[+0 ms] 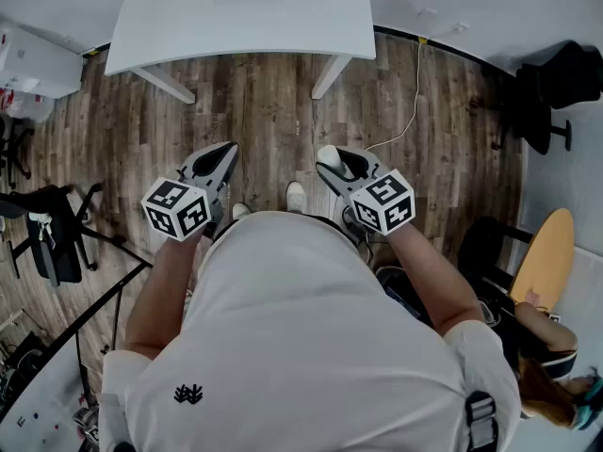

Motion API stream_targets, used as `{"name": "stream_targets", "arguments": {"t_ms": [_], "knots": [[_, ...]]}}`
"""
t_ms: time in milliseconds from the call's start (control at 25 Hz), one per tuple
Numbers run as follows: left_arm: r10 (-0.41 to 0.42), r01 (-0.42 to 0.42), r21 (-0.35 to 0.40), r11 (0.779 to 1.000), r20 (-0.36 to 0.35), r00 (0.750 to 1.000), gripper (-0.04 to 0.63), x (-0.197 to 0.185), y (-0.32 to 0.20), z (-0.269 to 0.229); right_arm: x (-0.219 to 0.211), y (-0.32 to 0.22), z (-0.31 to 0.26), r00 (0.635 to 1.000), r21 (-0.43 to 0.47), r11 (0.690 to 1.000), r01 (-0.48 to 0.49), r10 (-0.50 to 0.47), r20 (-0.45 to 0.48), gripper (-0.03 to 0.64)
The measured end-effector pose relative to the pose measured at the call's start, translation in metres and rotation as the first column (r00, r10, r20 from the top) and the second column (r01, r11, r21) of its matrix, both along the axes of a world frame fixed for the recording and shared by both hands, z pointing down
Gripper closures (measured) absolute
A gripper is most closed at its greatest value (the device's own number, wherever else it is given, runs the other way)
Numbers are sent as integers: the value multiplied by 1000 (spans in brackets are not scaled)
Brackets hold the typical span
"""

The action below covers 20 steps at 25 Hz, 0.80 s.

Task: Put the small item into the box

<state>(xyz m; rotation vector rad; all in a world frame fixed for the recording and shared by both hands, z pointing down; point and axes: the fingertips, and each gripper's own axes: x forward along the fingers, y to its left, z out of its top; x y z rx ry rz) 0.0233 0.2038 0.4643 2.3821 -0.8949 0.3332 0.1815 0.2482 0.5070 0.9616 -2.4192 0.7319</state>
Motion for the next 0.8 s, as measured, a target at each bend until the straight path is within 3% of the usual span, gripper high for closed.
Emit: {"name": "stream_targets", "arguments": {"t_ms": [200,520,800], "knots": [[-2,1,17,1000,77,997,589,6,1,6,12,-6,-1,1000,4,1000,22,-22,6,440],[-63,62,14,998,126,990,589,20,-8,13,37,-20,14,998,-25,999,48,-47,36,442],[-38,39,-2,999,134,990,589,15,-23,23,21,-47,27,996,-54,996,69,-66,52,440]]}}
